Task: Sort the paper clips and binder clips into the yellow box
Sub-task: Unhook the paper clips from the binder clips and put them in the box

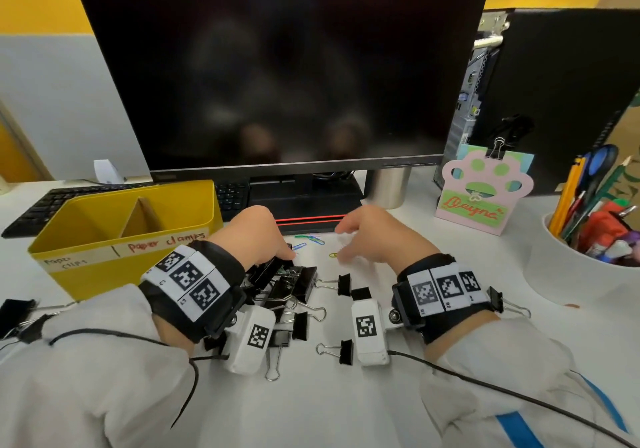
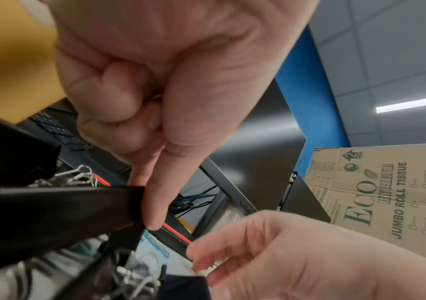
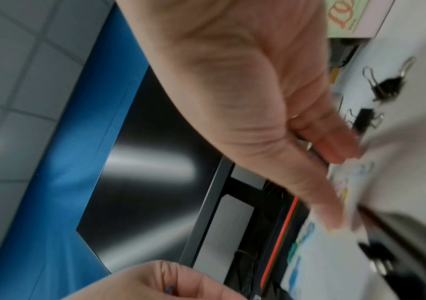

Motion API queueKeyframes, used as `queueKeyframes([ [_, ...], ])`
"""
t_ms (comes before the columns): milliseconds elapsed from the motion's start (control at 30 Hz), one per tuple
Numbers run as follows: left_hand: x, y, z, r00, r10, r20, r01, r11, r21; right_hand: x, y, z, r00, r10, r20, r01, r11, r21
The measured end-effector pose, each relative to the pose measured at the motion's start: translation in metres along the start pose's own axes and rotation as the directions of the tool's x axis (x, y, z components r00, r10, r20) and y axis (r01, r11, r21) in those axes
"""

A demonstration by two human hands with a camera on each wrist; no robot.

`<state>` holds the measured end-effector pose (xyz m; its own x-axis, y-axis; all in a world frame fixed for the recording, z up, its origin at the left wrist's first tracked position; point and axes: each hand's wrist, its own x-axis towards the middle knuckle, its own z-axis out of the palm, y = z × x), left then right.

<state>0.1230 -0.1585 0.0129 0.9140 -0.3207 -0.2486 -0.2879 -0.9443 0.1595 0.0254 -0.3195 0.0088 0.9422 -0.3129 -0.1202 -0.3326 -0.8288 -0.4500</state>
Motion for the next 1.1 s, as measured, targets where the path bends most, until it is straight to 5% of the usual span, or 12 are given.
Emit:
queueKeyframes([
  [100, -0.005, -0.011, 0.001, 0.999, 0.03, 0.022, -0.029, 1.0, -0.003, 0.0, -0.003, 0.01, 0.995, 0.021, 0.096, -0.003, 0.982, -0.19],
  [433, -0.029, -0.046, -0.003, 0.993, 0.1, 0.064, -0.092, 0.989, -0.112, 0.006, -0.017, 0.043, 0.995, -0.041, -0.091, 0.065, 0.957, 0.284],
  [633, -0.03, -0.045, 0.001, 0.965, 0.207, -0.162, -0.254, 0.892, -0.374, 0.027, -0.03, 0.052, 0.998, -0.034, -0.052, 0.042, 0.987, 0.153],
  [867, -0.002, -0.029, 0.012, 0.946, 0.319, -0.064, -0.326, 0.924, -0.201, 0.025, -0.029, 0.053, 0.995, -0.081, -0.059, 0.084, 0.995, 0.055],
  [1100, 0.005, -0.042, 0.014, 0.97, 0.245, -0.005, -0.245, 0.969, -0.018, 0.019, -0.034, 0.052, 0.978, -0.19, 0.086, 0.195, 0.98, -0.049],
])
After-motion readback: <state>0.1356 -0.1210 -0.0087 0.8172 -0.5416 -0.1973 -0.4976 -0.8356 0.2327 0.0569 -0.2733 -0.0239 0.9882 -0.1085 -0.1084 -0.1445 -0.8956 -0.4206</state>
